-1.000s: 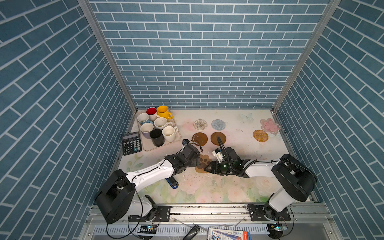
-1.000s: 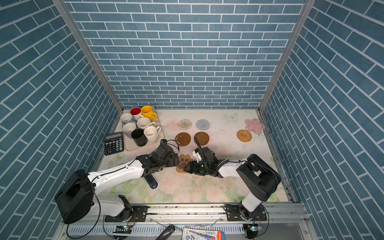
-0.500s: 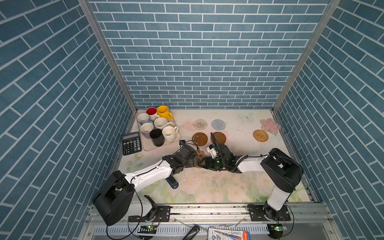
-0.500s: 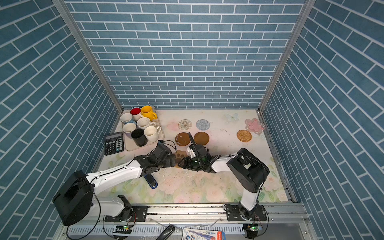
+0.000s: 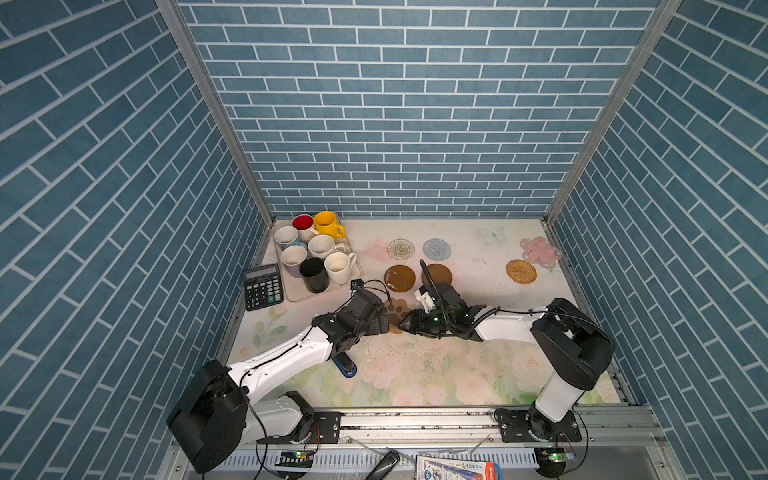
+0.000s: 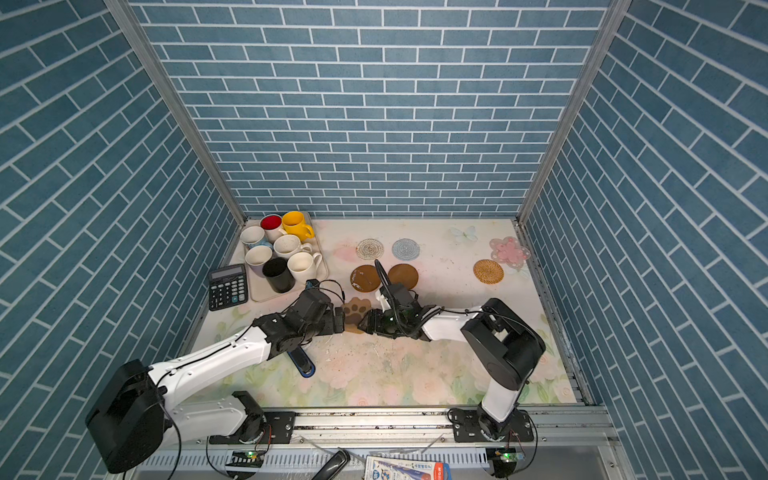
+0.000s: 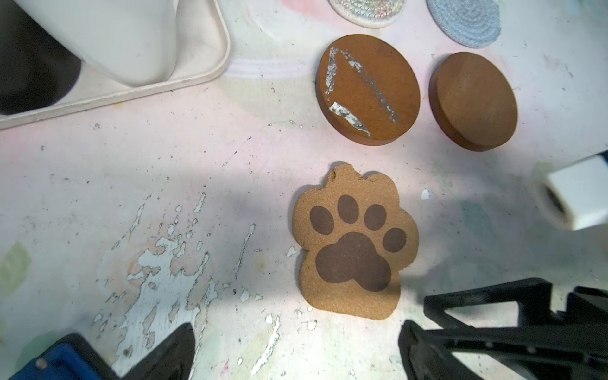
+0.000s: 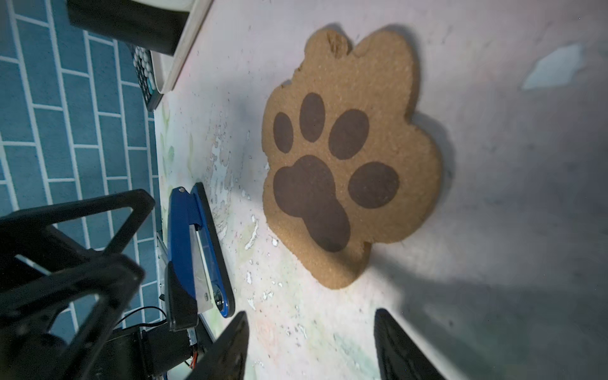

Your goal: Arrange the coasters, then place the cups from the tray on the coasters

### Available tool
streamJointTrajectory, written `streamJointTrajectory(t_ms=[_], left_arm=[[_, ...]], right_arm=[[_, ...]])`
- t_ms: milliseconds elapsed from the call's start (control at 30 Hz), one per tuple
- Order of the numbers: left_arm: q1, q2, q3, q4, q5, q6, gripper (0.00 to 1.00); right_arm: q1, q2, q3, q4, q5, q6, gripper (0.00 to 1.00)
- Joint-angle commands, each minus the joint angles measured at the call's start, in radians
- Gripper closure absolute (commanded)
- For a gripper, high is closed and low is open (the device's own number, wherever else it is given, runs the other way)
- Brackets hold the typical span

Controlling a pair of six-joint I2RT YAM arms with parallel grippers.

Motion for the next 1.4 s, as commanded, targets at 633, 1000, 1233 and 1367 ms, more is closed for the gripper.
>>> streamJointTrajectory(t_ms=[633,1000,1233,1367], left_arm=[[-0.137,0.045,0.31,-0.216,-0.044,0.081,0.01],[-0.057,0.395,0.637,-0.176,0.079,0.164,0.01],[0.005,0.635,0.916,-0.205,0.121,0.215,0.01],[0.051,0.741,1.026,-0.179,0.152,0.212,0.01]], right_arm=[[-0.543,-0.534,0.054,-0.661,0.078,-0.301,0.37],[-0.854,-0.254,0.198,-0.549,0.068,-0.31,0.45],[-0.936,-0.043,0.399,-0.566,0.174,-0.322,0.59],[-0.977,0.104,0.545,-0.602,0.207,-0.342,0.61]])
